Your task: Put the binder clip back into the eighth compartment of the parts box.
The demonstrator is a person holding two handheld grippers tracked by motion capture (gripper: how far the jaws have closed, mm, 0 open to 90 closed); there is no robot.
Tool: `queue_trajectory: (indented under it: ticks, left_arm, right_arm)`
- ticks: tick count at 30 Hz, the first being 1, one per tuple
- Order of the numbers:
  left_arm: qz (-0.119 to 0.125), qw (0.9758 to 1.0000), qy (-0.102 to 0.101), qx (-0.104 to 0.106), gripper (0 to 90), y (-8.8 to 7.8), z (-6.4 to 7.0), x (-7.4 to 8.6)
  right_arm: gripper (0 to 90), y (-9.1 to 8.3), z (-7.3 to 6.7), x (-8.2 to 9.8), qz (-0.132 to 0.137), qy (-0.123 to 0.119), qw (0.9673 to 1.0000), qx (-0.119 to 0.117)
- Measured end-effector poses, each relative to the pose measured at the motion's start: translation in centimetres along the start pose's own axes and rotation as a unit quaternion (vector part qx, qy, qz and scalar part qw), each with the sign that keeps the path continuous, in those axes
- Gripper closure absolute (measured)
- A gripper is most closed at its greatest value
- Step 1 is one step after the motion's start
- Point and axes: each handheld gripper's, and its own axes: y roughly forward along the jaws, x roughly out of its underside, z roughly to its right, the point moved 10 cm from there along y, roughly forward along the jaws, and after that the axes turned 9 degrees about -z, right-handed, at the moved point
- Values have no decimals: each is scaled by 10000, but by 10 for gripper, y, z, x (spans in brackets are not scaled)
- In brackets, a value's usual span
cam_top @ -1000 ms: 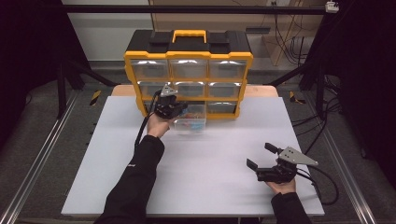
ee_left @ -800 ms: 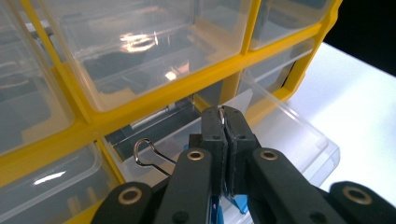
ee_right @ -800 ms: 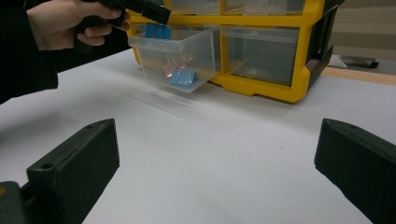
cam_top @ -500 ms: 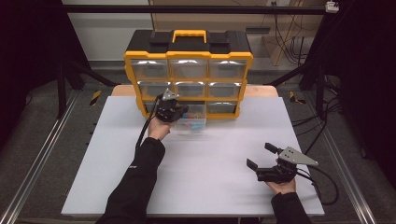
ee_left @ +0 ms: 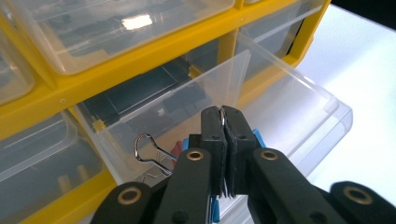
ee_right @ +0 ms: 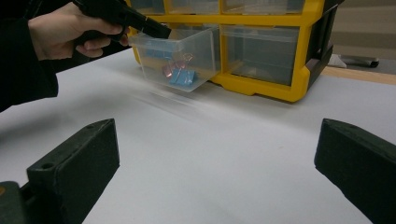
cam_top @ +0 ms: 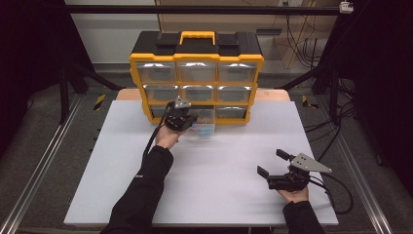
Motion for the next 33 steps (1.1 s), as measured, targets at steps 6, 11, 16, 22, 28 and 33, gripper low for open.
queue_trajectory:
  ticks: [6, 11, 16, 22, 28, 33]
  left_arm:
    - [39, 10000, -74, 1, 817, -3, -1, -1]
    - [297, 9992, -217, 128, 765, -15, 3, -8]
    - [644, 9971, -351, 223, 635, -35, 4, -15]
    - [949, 9947, -324, 223, 485, -60, 6, -17]
    - [1144, 9920, -292, 440, 359, -82, 10, -12]
    - [1245, 9908, -178, 492, 234, -95, 14, -5]
  right_arm:
    - [5, 0, 0, 0, 30, 1, 10000, 7]
    - [5, 0, 0, -1, 44, -20, 10000, -24]
    - [5, -1, 0, -1, 52, -38, 10000, -23]
    - [5, -1, 0, -1, 44, 66, 10000, 13]
    - [5, -1, 1, -2, 70, 37, 10000, 9]
    - [5, -2, 0, -3, 95, 32, 9999, -5]
